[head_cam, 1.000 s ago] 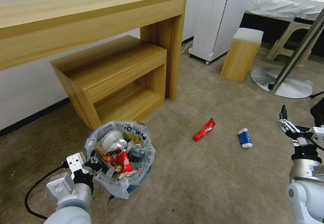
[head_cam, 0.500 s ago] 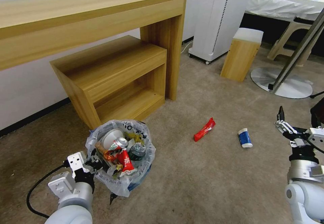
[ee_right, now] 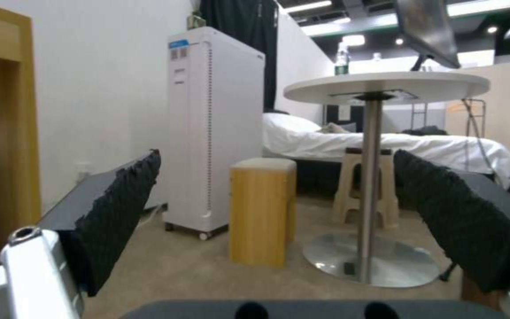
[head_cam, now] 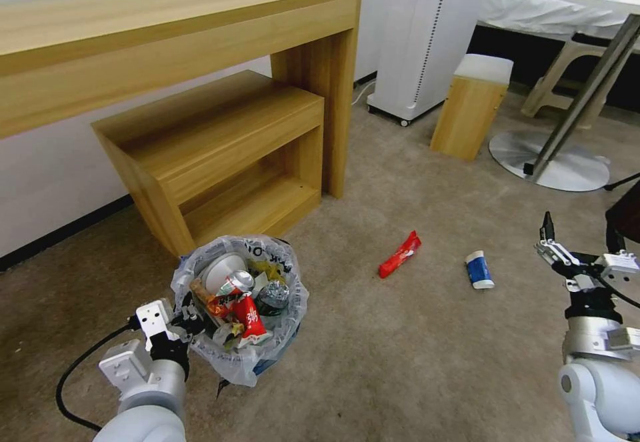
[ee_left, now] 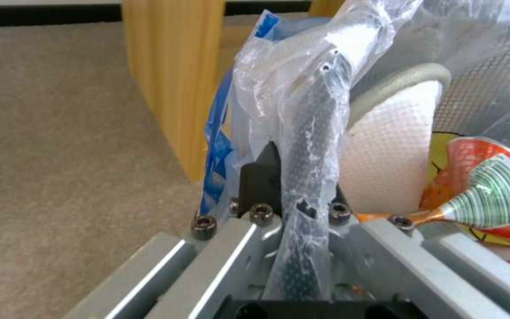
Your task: Pick up the trash bin and place the garbage on the floor into it.
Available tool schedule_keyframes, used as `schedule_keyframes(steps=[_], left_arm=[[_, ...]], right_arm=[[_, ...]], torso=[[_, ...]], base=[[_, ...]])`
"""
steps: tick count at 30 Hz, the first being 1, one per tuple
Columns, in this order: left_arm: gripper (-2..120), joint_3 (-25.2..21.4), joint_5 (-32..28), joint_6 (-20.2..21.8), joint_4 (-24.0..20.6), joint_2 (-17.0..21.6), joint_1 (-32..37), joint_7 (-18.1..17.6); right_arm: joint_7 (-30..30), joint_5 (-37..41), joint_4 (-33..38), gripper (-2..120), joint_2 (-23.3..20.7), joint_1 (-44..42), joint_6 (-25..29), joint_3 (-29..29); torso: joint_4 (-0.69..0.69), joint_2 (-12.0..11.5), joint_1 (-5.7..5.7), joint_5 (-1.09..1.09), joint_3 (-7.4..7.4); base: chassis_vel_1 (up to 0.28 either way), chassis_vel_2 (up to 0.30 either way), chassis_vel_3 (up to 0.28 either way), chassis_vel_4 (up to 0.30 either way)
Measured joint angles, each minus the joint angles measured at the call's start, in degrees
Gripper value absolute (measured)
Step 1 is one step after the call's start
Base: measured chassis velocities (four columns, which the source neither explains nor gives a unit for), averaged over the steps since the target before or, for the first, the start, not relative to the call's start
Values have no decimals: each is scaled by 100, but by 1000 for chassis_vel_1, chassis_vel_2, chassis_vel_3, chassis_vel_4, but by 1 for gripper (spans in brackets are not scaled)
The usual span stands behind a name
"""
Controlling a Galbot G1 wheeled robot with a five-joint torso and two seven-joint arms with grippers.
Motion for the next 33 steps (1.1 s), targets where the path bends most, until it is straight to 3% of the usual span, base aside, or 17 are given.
schedule_keyframes(steps=[23,33], left_arm=[[0,7,-23,-47,-34,-7,40,-18],[0,1,-17,-74,-65,-15,94,-20]], right_arm=[[-62,-70,-33,100,20,-20,-17,7],[-63,-71,-60,100,23,-26,20,-29]], torso=[[0,0,0,0,0],[-1,0,0,0,0]], base=[[-21,-22,-19,-19],[-123,107,99,-115]])
